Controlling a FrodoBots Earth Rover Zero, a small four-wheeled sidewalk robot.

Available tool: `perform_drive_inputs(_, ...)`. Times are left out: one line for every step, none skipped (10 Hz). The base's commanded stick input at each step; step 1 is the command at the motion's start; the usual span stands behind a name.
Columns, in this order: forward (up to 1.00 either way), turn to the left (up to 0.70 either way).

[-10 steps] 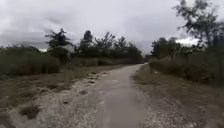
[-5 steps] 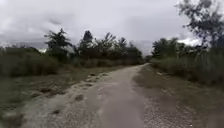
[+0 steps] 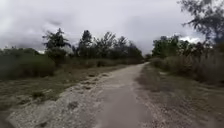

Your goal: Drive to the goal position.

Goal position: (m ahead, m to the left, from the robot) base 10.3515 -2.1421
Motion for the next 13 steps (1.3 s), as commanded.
perform_drive_inputs(0.5, 0.0)
perform_drive_inputs(0.5, 0.0)
perform_drive_inputs(0.5, 0.0)
perform_drive_inputs(0.5, 0.0)
perform_drive_inputs(0.5, 0.0)
perform_drive_inputs(0.5, 0.0)
perform_drive_inputs(0.5, 0.0)
perform_drive_inputs(0.5, 0.0)
perform_drive_inputs(0.5, 0.0)
perform_drive_inputs(0.5, 0.0)
perform_drive_inputs(0.5, 0.0)
perform_drive_inputs(0.5, 0.0)
perform_drive_inputs(0.5, 0.0)
